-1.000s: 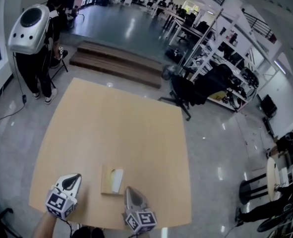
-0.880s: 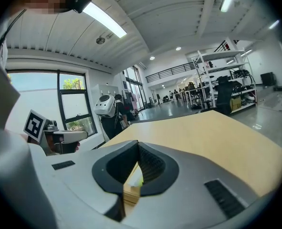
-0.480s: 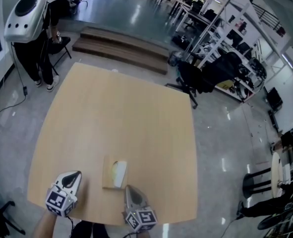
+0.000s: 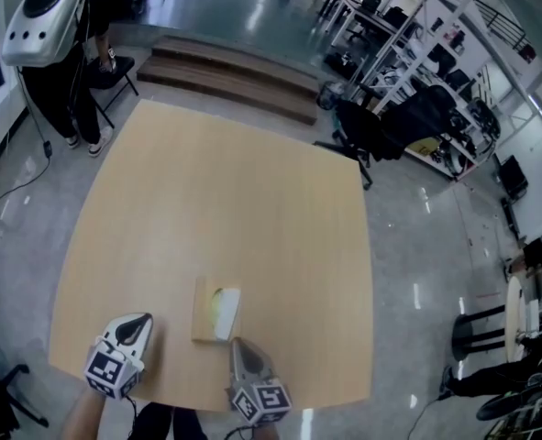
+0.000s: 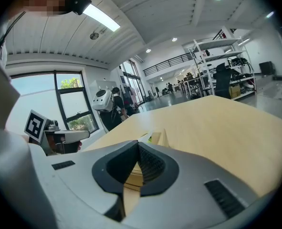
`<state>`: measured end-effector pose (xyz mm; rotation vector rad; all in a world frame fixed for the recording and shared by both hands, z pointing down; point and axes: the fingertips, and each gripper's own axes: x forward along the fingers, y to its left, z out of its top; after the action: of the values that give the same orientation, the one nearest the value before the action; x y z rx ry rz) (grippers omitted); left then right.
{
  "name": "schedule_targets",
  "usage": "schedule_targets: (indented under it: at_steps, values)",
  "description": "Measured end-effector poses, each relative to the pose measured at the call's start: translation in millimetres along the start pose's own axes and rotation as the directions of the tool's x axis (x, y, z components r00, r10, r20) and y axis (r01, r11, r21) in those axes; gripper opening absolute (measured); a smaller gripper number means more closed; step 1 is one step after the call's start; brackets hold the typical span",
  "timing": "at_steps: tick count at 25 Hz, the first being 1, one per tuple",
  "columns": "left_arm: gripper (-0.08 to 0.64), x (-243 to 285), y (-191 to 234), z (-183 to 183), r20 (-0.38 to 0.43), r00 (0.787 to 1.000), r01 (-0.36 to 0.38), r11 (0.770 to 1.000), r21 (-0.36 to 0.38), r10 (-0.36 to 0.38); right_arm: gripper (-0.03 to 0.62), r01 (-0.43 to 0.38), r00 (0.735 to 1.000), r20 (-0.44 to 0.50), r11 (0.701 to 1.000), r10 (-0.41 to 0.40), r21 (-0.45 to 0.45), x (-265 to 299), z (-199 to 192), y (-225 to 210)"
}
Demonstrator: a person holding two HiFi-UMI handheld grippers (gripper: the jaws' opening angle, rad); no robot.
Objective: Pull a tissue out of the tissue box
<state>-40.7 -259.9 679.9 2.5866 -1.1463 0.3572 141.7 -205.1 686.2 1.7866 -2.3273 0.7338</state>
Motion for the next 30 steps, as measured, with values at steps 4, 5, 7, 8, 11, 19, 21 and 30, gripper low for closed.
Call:
schedule_targets:
  at_steps: [4,5,7,8,11,19,21,30]
  values:
    - [0.006,-1.2,-1.4,-4.8,-0.033,0.999,0.013,1.000,0.004,-0.013,0.005,0.013,1.000,0.013,1.000,-0.013,0.008,0.7,1.2,-2.2]
    - [0.006,-1.4,-2.5,-4.9,-0.041,0.999,0.016,1.000,-0.002,-0.017,0.005,0.023,1.000,0.011,1.000,-0.023,0.011,1.3,1.5,-3.7]
    - [0.006,-0.6,-0.4,-6.7,-0.020,1.000,0.006,1.000,-0.017,-0.006,0.006,0.040,0.999,0.004,0.999,-0.040,0.021,2.4,0.9,-6.8]
    - [0.006,-0.3,1.1,-7.0,-0.009,1.000,0.001,1.000,-0.016,-0.001,0.008,0.045,0.999,0.000,0.999,-0.045,0.024,2.5,0.4,-7.5]
    - [0.006,-1.3,0.1,-4.2,-0.004,1.000,-0.001,1.000,-0.018,0.001,0.040,0.045,0.999,-0.013,0.999,-0.044,0.009,1.9,0.7,-3.6]
    - [0.006,-2.2,0.6,-3.4,-0.009,1.000,0.005,1.000,-0.028,-0.005,0.179,-0.001,0.999,-0.039,1.000,0.002,0.014,9.7,-5.3,8.8]
    - [0.006,-1.7,2.8,-7.8,-0.011,1.000,0.008,1.000,-0.022,-0.008,0.183,-0.014,0.999,-0.050,1.000,0.015,0.019,12.8,-7.7,11.8]
    - [0.006,-2.9,11.8,-4.2,-0.004,1.000,-0.006,0.999,-0.037,0.006,0.190,-0.009,0.998,-0.069,0.999,0.012,0.051,23.4,-11.5,12.2]
